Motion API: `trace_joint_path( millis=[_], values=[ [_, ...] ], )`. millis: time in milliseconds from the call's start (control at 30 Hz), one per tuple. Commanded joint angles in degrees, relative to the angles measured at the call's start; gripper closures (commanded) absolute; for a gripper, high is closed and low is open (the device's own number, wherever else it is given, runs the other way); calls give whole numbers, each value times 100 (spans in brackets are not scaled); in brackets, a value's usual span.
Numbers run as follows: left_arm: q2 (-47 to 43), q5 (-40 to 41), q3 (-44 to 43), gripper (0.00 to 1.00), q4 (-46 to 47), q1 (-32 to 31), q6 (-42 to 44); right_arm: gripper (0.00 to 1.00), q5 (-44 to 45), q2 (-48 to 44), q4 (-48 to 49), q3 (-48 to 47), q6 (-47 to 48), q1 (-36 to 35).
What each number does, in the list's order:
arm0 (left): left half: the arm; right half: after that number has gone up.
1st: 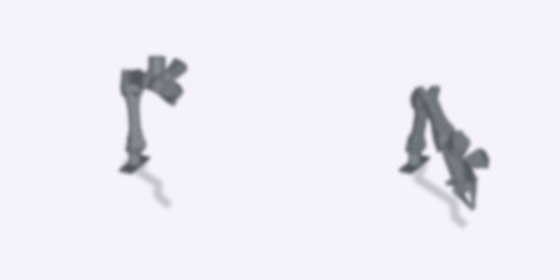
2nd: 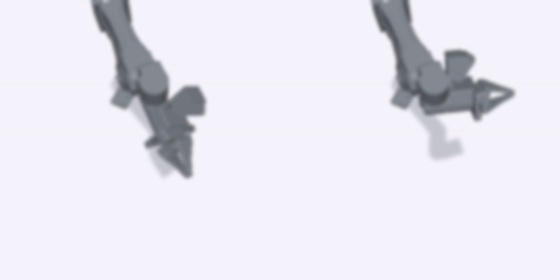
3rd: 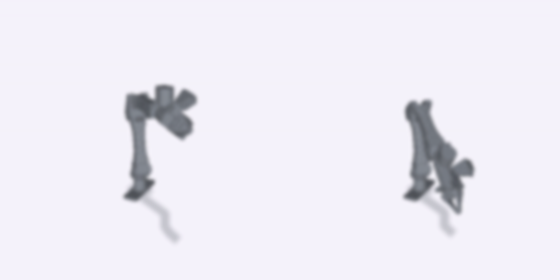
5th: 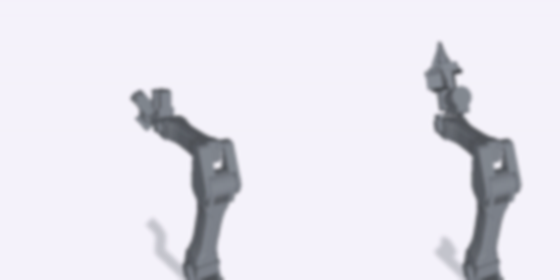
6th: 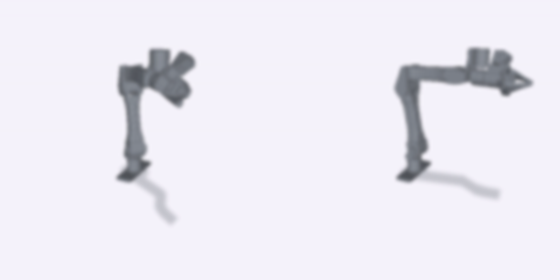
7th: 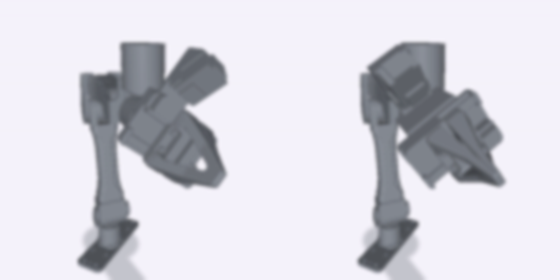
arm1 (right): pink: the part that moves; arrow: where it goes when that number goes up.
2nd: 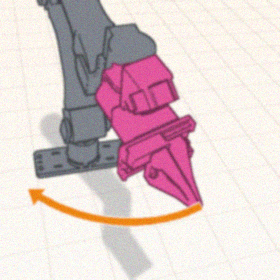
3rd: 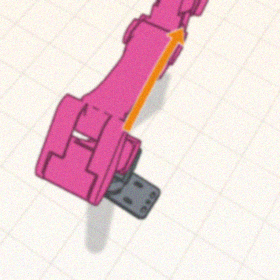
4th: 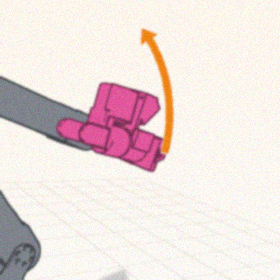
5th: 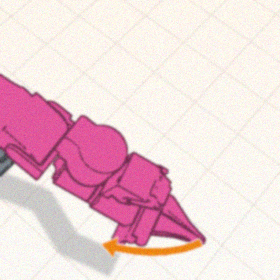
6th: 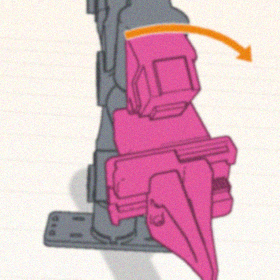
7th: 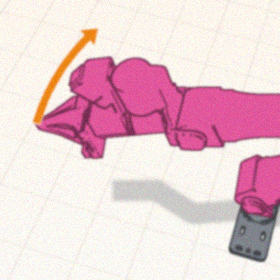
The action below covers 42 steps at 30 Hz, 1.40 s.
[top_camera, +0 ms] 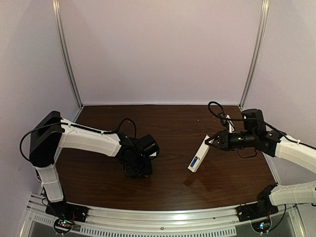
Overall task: Load the batteries into the remote control
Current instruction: Pick up the battery from the center of the board.
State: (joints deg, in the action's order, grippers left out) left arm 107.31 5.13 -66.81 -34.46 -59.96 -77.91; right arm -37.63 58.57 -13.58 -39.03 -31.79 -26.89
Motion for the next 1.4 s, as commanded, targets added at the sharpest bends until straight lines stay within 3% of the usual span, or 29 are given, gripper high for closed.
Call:
trace_joint_path(
  millis=[0,267,633,800,1367],
  values=[
    [657,305,100,55,-784,128,8,100,9,-69,108,-80,35,61],
    [880,455,32,58,-879,131,134,100,-11,-66,27,-100,146,83],
    [1189,858,-162,79,-1063,86,949,100,-26,-119,18,-89,116,105],
    [1101,906,-160,100,-960,-33,1286,100,-58,34,84,-79,75,106],
    [-68,300,842,100,462,-88,3402,100,-100,-93,347,113,-249,109]
  ],
)
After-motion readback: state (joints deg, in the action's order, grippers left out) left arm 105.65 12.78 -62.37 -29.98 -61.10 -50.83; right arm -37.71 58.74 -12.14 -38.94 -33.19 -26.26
